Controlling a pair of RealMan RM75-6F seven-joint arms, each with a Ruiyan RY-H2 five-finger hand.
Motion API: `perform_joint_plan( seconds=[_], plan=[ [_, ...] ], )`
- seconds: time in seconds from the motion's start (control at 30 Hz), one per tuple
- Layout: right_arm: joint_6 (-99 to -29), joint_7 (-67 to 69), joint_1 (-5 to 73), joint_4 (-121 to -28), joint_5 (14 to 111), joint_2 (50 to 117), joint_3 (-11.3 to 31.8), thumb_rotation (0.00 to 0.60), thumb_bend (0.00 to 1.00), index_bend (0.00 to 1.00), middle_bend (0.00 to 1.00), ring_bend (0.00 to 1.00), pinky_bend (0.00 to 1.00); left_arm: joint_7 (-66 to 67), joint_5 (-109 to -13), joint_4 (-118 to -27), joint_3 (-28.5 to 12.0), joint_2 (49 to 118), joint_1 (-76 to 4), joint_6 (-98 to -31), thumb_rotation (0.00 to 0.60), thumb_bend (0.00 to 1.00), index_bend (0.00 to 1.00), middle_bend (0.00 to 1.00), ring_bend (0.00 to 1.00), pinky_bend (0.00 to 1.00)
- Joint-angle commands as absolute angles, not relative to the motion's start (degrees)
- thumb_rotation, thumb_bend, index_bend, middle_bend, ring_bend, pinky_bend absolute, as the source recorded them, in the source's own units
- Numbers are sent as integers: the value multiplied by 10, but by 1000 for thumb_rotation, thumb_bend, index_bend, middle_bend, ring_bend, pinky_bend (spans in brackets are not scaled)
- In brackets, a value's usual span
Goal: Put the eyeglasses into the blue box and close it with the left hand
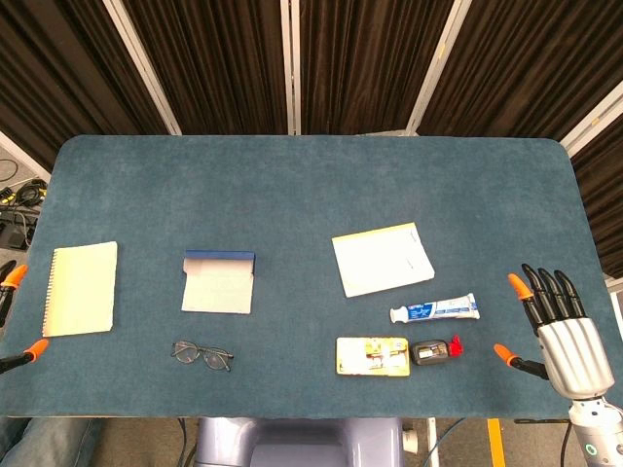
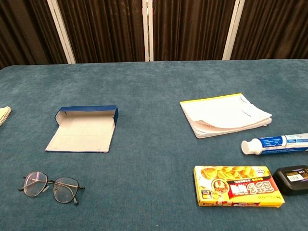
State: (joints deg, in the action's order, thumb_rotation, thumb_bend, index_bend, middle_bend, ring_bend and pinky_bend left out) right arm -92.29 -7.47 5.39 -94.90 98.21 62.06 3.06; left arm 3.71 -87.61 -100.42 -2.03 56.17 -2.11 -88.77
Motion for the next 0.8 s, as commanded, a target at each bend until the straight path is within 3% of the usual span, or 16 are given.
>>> perform_joint_plan(
  seconds=[0.03,0.3,0.37,0.47,0.63,0.8],
  plan=[
    [-923,-74,54,-949,982,621,30,600,0,0,0,0,0,36,-878,-1002,-20,563,-22,-887,600,0,0,0,0,0],
    [-922,-70,51,-955,975,617,31,600,0,0,0,0,0,24,-902,-992,-11,577,-38,-864,600,0,3,0,0,0],
    [-924,-67,50,-957,975,614,31,600,0,0,0,0,0,27,-910,-991,-5,588,-53,-835,600,0,47,0,0,0],
    [-923,-61,51,-957,974,612,31,600,0,0,0,0,0,31,-910,-1002,2,609,-81,-778,600,10,189,0,0,0],
    [-912,-56,54,-954,971,612,29,600,0,0,0,0,0,62,-877,-1002,-5,662,-124,-697,600,188,352,0,0,0],
    [-904,-55,57,-953,971,614,27,600,0,0,0,0,0,121,-843,-985,-9,718,-147,-655,600,278,418,0,0,0]
  ],
)
